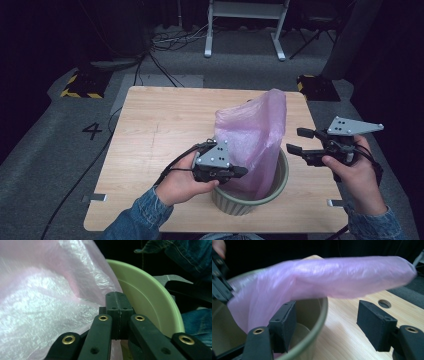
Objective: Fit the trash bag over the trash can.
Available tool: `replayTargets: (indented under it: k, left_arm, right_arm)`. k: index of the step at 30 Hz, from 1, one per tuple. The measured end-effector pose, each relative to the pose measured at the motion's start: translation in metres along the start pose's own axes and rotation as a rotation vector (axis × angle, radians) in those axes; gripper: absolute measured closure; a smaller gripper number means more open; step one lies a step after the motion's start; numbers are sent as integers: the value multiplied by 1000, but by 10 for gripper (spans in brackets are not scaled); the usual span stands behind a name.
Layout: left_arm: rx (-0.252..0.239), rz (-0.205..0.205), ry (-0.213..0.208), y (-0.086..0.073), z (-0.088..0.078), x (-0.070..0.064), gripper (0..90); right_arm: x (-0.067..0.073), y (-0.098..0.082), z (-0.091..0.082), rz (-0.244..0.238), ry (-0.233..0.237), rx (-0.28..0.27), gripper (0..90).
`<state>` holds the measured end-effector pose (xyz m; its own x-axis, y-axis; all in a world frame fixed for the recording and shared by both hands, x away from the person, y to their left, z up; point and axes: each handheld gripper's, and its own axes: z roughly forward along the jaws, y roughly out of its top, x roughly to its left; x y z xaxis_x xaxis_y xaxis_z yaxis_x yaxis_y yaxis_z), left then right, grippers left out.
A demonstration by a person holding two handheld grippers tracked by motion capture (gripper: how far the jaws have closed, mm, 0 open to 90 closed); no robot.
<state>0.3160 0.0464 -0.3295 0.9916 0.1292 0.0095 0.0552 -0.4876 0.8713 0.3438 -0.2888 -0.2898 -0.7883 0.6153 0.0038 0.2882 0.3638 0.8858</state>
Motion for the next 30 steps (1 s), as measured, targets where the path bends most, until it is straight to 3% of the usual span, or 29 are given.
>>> replayTargets:
  k: [3, 8, 14, 19, 21, 23, 25, 27, 30]
  left_arm:
    - [14, -11, -25, -3, 2, -1, 899]
    - [43, 0, -31, -1, 3, -2, 890]
    - [45, -8, -33, -1, 4, -3, 885]
    - [54, 23, -39, -1, 6, -7, 864]
    - [54, 28, -41, -1, 6, -8, 855]
    - [49, 36, -38, -1, 6, -8, 823]
    - [37, 44, -26, -2, 5, -8, 721]
    - [20, 33, -22, -2, 3, -8, 630]
    - [-30, 16, 11, -1, -4, -6, 508]
  right_arm:
    - [6, 3, 3, -1, 45, -14, 302]
    - [21, 10, 9, -41, 84, -24, 298]
    - [34, 20, 4, -68, 94, -56, 289]
    - [42, 17, 17, -85, 74, -4, 236]
    - [44, 14, 24, -92, 82, 20, 307]
    - [46, 11, 30, -110, 103, 51, 536]
    - [48, 9, 34, -122, 147, 99, 751]
    - [51, 6, 38, -139, 160, 140, 844]
    - [54, 3, 42, -151, 172, 186, 886]
